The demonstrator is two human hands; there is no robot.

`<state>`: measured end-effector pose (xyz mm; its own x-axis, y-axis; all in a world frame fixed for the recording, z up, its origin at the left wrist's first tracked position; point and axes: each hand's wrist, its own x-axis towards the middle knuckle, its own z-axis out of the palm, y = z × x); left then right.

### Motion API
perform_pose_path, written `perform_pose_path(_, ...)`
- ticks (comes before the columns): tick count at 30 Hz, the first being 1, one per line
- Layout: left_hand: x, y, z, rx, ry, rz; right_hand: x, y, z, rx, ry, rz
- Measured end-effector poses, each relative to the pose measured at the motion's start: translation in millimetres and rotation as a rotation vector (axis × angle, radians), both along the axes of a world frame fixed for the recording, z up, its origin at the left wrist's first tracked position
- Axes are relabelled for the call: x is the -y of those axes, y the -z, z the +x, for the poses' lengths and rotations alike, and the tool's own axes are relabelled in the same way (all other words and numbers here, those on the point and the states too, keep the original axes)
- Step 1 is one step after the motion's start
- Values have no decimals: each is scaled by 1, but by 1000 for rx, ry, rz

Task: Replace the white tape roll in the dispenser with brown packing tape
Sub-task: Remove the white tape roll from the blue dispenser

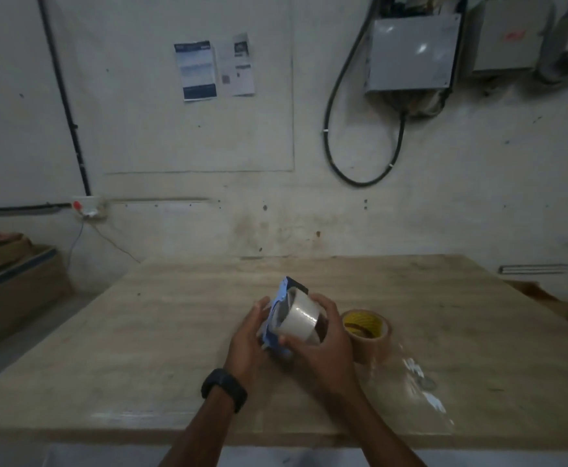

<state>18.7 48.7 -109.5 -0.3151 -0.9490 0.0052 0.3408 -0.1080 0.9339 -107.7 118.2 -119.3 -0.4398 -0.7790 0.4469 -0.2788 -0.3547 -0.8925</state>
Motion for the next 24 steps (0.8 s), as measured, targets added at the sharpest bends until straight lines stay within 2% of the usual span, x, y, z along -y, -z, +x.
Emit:
perform_pose_path(5, 10, -1, -18, -114, 119, 163, 10, -7, -6, 44, -65, 7)
perform_pose_path(12, 19, 6, -35, -141, 133, 295, 17, 2, -7, -9, -31, 11)
perform_pose_path(24, 18, 21, -42, -114, 67, 183, 20, 11, -10, 145, -152, 101)
